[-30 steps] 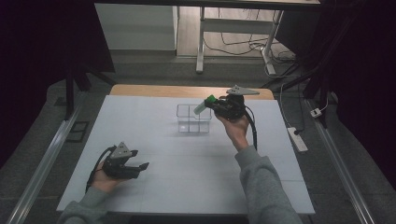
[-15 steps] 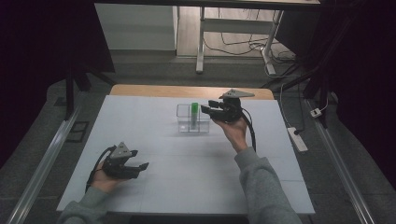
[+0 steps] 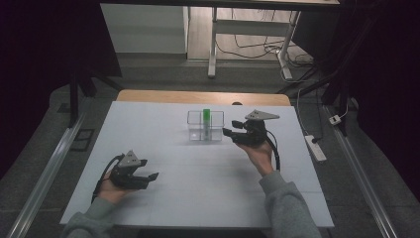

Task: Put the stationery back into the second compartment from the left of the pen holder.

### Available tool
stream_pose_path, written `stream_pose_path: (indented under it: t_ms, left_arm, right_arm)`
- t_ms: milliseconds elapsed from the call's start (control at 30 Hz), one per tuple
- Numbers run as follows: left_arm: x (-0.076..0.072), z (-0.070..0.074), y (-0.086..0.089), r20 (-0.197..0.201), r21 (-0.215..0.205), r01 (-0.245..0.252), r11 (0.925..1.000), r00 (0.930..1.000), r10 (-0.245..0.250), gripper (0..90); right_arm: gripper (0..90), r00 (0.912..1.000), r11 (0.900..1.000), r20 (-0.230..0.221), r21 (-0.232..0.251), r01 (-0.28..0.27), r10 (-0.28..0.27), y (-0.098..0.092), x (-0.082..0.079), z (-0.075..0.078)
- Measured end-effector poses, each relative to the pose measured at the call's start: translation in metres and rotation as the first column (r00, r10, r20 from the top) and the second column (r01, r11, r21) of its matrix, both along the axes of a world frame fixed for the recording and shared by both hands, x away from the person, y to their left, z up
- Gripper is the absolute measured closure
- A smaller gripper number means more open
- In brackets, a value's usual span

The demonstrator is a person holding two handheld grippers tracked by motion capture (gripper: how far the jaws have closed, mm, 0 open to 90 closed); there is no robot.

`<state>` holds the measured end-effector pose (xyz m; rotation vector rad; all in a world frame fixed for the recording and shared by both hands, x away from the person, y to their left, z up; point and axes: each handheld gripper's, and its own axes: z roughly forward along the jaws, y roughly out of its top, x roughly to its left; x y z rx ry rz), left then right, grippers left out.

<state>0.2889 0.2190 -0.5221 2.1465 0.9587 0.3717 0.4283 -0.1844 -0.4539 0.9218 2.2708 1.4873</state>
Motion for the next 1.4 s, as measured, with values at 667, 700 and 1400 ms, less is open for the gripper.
stream_pose_path:
  t_ms: [667, 700, 1400]
  left_arm:
    - [-0.001, 0.001, 0.001, -0.003, -0.004, -0.009, 0.9999, 1.0000, 0.009, 30.0]
    - [-0.001, 0.001, 0.001, -0.003, -0.009, -0.012, 0.9999, 0.9999, 0.012, 30.0]
    - [-0.010, 0.002, 0.016, 0.005, -0.028, -0.044, 0.9986, 0.9990, 0.044, 29.4]
  right_arm:
    - [41.6, 0.9981, 0.994, -0.043, -0.103, -0.047, 0.043, -0.043, -0.053, -0.029]
    - [41.4, 0.9980, 0.993, -0.048, -0.106, -0.046, 0.041, -0.046, -0.056, -0.031]
    - [38.9, 0.9982, 0.991, -0.058, -0.135, -0.019, 0.012, -0.096, -0.086, -0.042]
